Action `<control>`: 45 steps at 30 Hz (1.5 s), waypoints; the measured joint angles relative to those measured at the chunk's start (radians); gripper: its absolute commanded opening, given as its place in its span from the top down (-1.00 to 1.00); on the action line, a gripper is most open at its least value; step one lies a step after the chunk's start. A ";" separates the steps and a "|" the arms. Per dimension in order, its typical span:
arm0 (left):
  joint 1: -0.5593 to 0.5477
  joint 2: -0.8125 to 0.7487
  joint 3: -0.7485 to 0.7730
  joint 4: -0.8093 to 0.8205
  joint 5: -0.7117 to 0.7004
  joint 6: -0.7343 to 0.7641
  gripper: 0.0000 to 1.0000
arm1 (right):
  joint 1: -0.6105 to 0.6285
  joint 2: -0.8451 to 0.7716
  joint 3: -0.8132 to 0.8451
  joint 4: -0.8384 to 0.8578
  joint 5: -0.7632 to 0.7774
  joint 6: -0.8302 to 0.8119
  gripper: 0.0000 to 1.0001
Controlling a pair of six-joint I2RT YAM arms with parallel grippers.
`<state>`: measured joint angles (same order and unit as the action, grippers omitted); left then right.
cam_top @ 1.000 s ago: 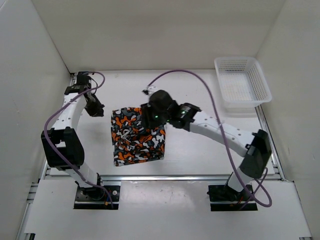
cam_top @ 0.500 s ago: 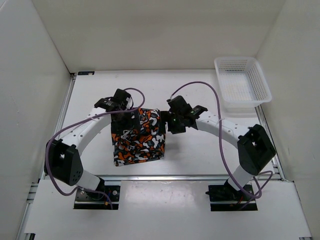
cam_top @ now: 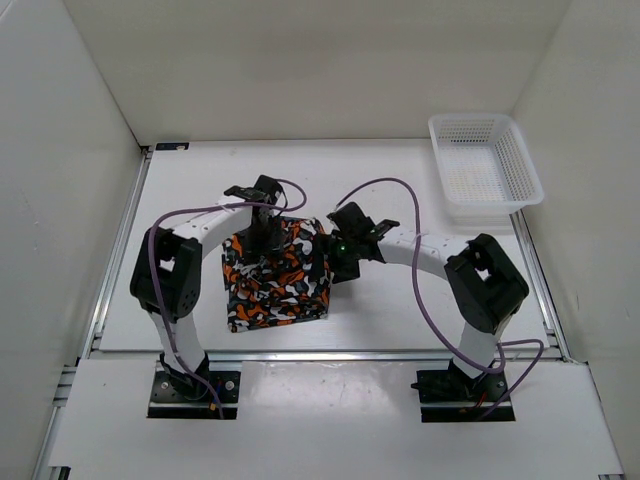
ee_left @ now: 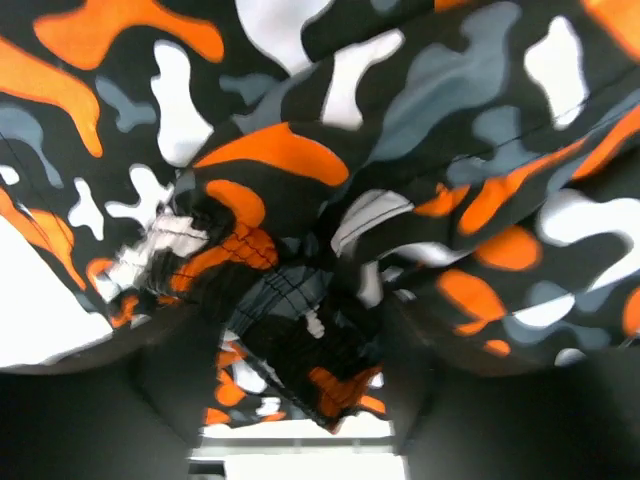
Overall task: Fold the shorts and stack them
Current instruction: Fold the shorts
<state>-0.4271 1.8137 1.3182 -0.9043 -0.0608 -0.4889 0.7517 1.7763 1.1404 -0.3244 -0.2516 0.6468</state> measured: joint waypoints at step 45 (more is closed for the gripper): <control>0.134 -0.146 0.124 -0.117 0.061 -0.014 0.75 | 0.066 -0.264 -0.027 -0.222 0.343 -0.063 0.65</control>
<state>-0.2932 1.6672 1.4425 -1.0214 0.0006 -0.5030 0.8181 1.5124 1.1133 -0.5468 0.0910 0.5838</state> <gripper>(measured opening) 0.352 0.283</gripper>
